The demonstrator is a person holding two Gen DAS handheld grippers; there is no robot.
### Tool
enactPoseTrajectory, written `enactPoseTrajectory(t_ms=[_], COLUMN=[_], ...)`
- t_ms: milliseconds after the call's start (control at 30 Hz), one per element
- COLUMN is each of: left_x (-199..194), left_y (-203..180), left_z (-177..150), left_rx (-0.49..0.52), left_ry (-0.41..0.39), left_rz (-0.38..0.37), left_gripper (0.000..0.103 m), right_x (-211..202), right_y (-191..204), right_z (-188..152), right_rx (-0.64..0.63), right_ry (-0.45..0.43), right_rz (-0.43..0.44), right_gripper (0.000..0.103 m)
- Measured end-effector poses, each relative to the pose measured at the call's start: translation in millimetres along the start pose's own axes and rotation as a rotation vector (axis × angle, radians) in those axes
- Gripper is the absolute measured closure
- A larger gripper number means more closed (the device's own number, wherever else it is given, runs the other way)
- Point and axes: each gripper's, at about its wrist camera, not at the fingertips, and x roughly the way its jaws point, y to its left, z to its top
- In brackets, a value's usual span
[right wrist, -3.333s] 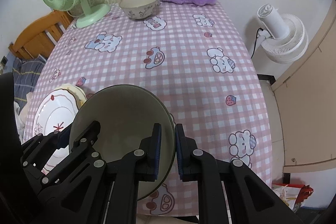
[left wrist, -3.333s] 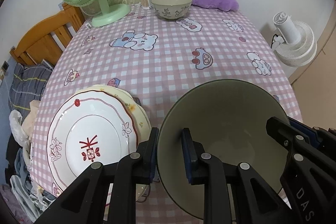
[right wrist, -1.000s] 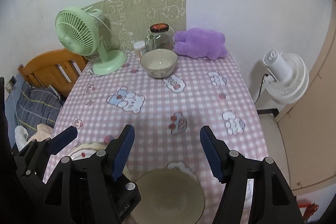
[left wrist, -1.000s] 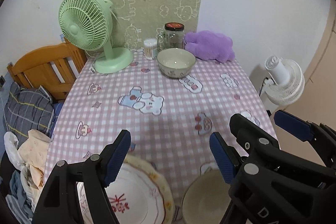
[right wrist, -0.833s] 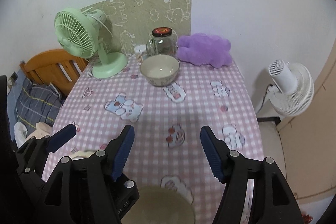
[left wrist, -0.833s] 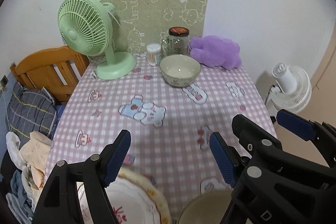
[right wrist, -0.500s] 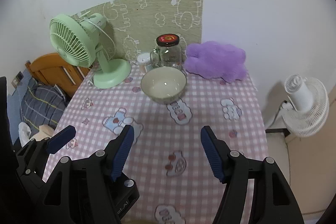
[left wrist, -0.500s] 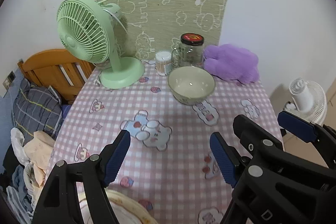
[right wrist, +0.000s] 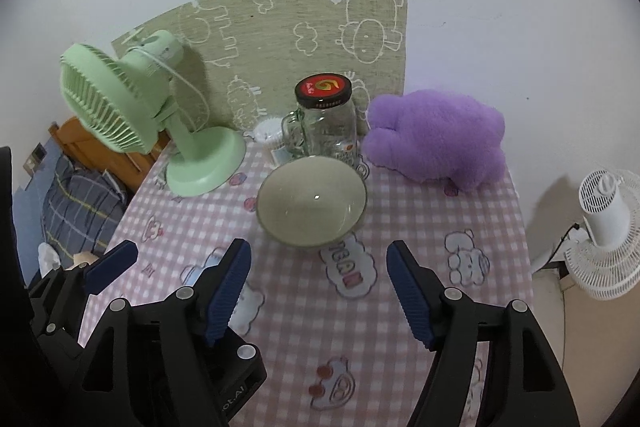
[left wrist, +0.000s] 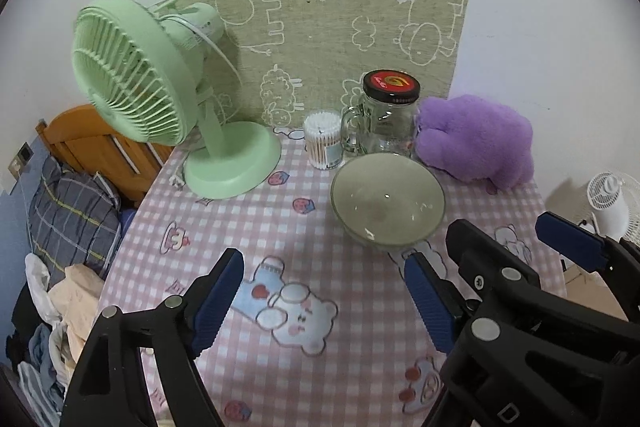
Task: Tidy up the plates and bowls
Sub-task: 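Move both grippers to the olive-green bowl beside the glass jar, then close both grippers on the rim of the olive-green bowl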
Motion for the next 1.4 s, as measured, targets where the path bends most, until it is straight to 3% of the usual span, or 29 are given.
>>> enactPoseTrajectory(t_ms=[500,700,933,1000,1167,1267,1400], left_x=[88,116,139,145,157,162,163], left_y=[-18,-23,-26,-25,-25,-24,-25], left_z=[31,34,35,35,34,33,34], left_rx=[0.002,-0.002,0.003,-0.002,-0.012,-0.019,-0.017], left_ry=[0.021,0.044,0.036,0.040,0.059,0.079,0.080], left_rz=[0.045,0.048,0.079,0.077,0.091,0.064,0.052], left_gripper=[0.034,0.040,0.054,0.057,0.072,0.079,0.083], right_x=[92,123,150,156,168,172,174], right_y=[-25,-34,-37,-38,-40,-39,-41], right_z=[29,31,32,32,32,33,34], right_rx=[0.036,0.055,0.066,0.075,0.074,0.061,0.057], right_ry=[0.022,0.042,0.052,0.058,0.066,0.060,0.056], right_rz=[-0.014,-0.030,-0.051,-0.056,-0.066,-0.093,-0.094], right_gripper=[0.029,0.036,0.058,0.061,0.079,0.085,0.085])
